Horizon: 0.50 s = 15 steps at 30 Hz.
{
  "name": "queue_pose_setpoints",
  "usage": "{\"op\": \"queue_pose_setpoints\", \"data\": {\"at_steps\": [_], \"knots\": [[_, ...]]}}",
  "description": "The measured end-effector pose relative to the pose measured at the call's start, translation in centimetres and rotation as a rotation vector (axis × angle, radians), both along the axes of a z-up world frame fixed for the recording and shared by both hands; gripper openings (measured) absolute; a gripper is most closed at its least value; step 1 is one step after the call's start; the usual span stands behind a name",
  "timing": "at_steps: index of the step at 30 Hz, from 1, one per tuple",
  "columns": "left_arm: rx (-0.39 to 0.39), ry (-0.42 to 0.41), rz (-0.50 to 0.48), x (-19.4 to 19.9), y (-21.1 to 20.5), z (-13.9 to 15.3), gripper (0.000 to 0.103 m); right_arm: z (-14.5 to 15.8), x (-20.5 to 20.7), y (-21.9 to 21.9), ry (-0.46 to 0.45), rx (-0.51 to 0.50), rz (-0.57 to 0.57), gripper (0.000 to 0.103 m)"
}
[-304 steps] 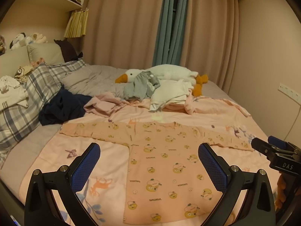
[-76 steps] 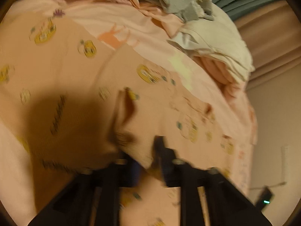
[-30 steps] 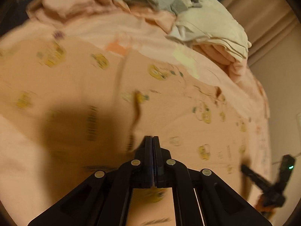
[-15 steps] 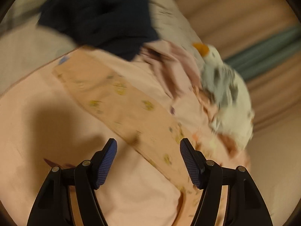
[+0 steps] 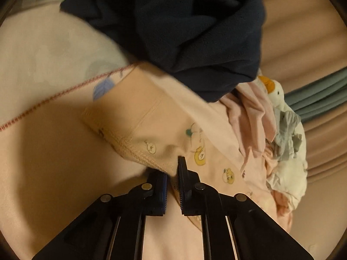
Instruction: Fold small clothes
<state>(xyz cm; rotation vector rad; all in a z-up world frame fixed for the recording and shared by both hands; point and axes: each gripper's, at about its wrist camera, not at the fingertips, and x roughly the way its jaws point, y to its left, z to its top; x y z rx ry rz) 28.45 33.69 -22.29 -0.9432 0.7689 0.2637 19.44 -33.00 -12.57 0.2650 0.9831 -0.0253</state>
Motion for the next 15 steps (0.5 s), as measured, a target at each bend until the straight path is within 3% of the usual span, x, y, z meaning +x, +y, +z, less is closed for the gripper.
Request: {"op": "queue_pose_setpoints", "data": {"at_steps": [7, 11, 15], "knots": [[0.242, -0.029, -0.065, 2.0, -4.3, 5.3, 0.003, 2.1, -0.8, 0.1, -0.055, -0.083, 0.038, 0.034], [0.335, -0.111, -0.207, 3.2, -11.1, 11.0, 0.003, 2.4, -2.0, -0.7, -0.083, -0.049, 0.056, 0.034], [0.329, -0.21, -0.423, 4.7, -22.2, 14.8, 0.003, 2.3, -3.5, -2.1, -0.102, -0.011, 0.063, 0.034]]}}
